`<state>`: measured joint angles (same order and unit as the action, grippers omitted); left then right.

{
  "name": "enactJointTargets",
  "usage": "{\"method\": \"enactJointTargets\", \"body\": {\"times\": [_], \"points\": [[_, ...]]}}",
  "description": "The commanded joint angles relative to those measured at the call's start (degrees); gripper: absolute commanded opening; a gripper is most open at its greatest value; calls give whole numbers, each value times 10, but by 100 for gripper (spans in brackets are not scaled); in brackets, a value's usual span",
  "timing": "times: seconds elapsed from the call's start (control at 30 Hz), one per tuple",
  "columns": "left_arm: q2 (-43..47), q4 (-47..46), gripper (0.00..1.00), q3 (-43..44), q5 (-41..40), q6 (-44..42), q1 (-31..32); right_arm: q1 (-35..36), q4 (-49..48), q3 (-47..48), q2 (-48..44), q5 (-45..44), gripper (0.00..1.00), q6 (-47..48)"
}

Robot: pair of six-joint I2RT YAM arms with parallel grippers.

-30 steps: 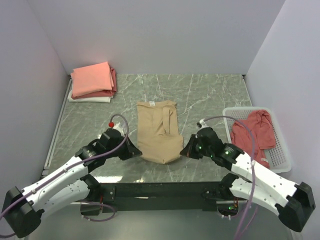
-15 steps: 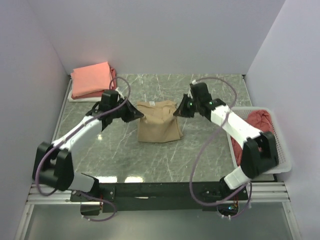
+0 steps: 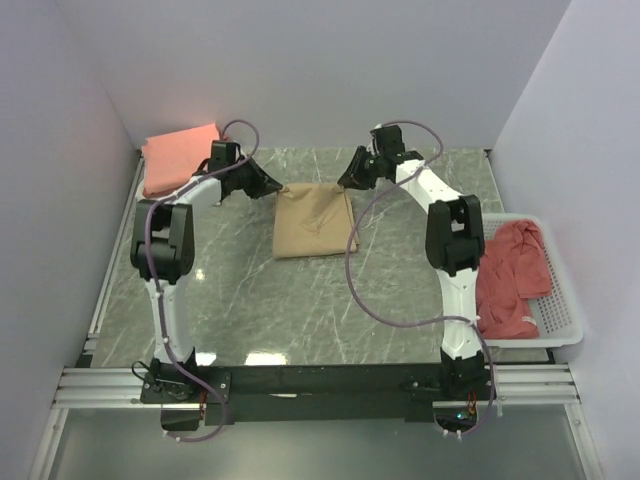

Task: Fold and stack the t-shirts
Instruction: Fold the tshirt

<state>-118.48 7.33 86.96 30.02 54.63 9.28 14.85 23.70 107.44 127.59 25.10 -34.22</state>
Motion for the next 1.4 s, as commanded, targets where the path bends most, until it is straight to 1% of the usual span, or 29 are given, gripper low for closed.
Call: {"method": "enactJointTargets", "body": {"times": [0.0,0.03,0.07,0.1,0.13,0.17,0.2,0.23,0.3,0.37,0.4,0.47,0.5,0.57,0.6,0.7,0.8,0.83,0.93,1.0,1.1,1.17,1.3,1.37], "points": [[-70,-13,4,80,36,-22,-22,-12,3,80,47,24,36,-2],[-83,-20,7,99,51,-23,-28,-21,9,114,68,28,42,-2],[-91,-26,16,104,56,-22,-33,-25,18,130,74,30,51,0],[-95,-34,34,104,58,-24,-44,-29,32,139,78,26,54,5],[-91,-32,42,103,49,-37,-49,-35,32,134,68,23,56,6],[-85,-26,47,101,43,-44,-54,-36,27,123,57,19,59,8],[-68,-28,53,95,38,-49,-65,-38,17,107,43,1,59,11],[-57,-35,55,72,36,-51,-68,-40,10,69,13,-7,59,11],[-20,-57,56,45,19,-43,-75,-40,-10,31,-17,-22,60,6],[2,-46,53,30,-3,-47,-73,-33,-22,-20,-57,-35,59,2],[6,-37,49,31,-10,-51,-65,-30,-42,-39,-69,-33,58,-2],[17,-22,41,31,-19,-57,-54,-13,-52,-78,-94,-28,56,-5],[21,-17,34,29,-27,-60,-42,-8,-62,-86,-97,-23,55,-10],[28,-8,28,17,-41,-65,-29,3,-73,-101,-96,-3,53,-16],[28,-21,23,9,-39,-63,-16,11,-84,-104,-91,6,52,-24],[18,-38,18,-16,-39,-59,6,27,-83,-87,-59,26,52,-31],[-8,-48,14,-28,-35,-54,21,29,-95,-58,-16,57,51,-53],[-16,-55,13,-28,-33,-49,22,27,-93,-37,9,62,50,-58],[-44,-57,8,-29,-33,-38,23,13,-102,-16,47,71,50,-84],[-60,-55,6,-31,-34,-36,22,2,-114,-20,67,79,50,-111],[-69,-63,7,-47,-37,-27,17,-21,-117,-42,80,84,50,-127],[-73,-66,7,-51,-31,-24,13,-32,-121,-56,78,86,50,-129],[-67,-65,11,-51,-28,-31,11,-36,-126,-88,26,84,50,-118],[-65,-60,11,-46,-25,-37,11,-36,-128,-100,0,80,50,-114]]}}
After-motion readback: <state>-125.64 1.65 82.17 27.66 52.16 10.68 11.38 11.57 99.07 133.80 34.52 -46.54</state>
